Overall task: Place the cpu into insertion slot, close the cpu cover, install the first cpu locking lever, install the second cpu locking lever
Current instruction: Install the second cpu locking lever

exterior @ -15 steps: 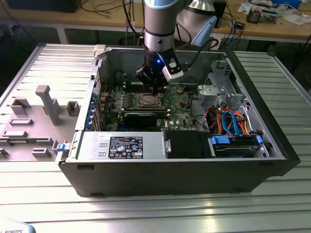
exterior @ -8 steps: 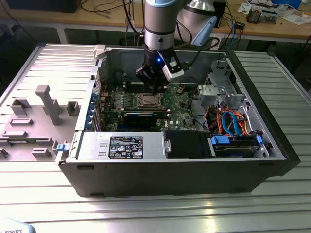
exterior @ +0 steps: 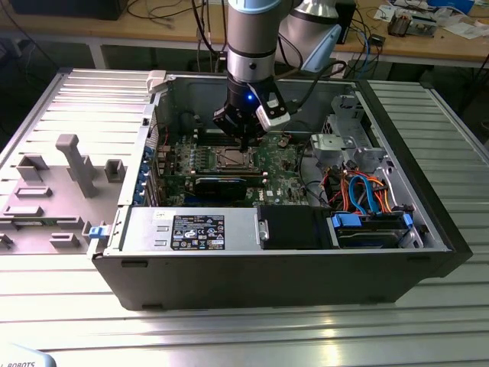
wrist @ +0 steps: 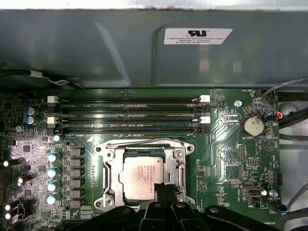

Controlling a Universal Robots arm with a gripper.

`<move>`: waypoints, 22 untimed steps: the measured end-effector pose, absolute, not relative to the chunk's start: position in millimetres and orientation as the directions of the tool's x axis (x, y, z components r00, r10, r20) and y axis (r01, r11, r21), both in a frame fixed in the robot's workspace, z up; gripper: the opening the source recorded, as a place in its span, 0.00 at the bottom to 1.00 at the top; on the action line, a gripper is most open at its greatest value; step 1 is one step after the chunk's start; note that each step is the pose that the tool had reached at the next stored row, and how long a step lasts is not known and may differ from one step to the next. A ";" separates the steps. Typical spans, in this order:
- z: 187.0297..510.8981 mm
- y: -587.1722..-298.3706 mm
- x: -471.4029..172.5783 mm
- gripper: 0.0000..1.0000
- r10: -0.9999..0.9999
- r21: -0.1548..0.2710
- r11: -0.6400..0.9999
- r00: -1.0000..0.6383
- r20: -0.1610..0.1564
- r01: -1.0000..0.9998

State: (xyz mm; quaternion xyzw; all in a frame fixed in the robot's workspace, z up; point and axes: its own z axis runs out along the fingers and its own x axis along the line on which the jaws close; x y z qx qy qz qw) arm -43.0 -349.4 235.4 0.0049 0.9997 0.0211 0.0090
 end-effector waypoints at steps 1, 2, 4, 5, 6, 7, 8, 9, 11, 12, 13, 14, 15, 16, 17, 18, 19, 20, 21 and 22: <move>235.4 -349.4 -43.0 0.11 0.010 0.042 0.999 -1.000 -0.018 0.010; 235.4 -349.4 -43.0 0.11 0.010 0.042 0.999 -1.000 -0.018 0.009; 235.4 -349.5 -43.0 0.11 0.010 0.042 0.999 -1.000 -0.018 0.009; 235.4 -349.5 -43.0 0.11 0.010 0.042 0.999 -1.000 -0.018 0.010; 235.4 -349.6 -43.0 0.11 0.010 0.042 0.999 -1.000 -0.018 0.010; 235.4 -349.6 -43.0 0.11 0.010 0.042 0.999 -1.000 -0.018 0.009; 235.4 -349.6 -43.0 0.11 0.010 0.042 0.999 -1.000 -0.018 0.009; 235.4 -349.6 -43.0 0.11 0.010 0.042 0.999 -1.000 -0.018 0.009; 235.4 -349.6 -43.0 0.11 0.010 0.042 0.999 -1.000 -0.018 0.009; 235.4 -349.6 -43.0 0.11 0.010 0.042 0.999 -1.000 -0.018 0.009; 235.4 -349.6 -43.0 0.11 0.010 0.042 0.999 -1.000 -0.018 0.009; 235.4 -349.6 -43.0 0.11 0.010 0.042 0.999 -1.000 -0.018 0.009; 235.4 -349.6 -43.0 0.11 0.010 0.042 0.999 -1.000 -0.018 0.010; 235.4 -349.7 -43.0 0.11 0.010 0.042 0.999 -1.000 -0.018 0.009; 235.4 -349.7 -43.0 0.11 0.010 0.042 0.999 -1.000 -0.018 0.009; 236.6 -349.8 -43.1 0.11 0.010 0.042 0.999 -1.000 -0.018 0.010; 239.1 -349.7 -43.0 0.11 0.010 0.042 0.999 -1.000 -0.018 0.009; 240.7 -349.7 -43.0 0.11 0.010 0.042 0.999 -1.000 -0.018 0.009; 241.2 -349.7 -43.0 0.11 0.010 0.042 0.999 -1.000 -0.018 0.009; 241.3 -349.6 -43.0 0.11 0.010 0.043 0.999 -1.000 -0.018 0.009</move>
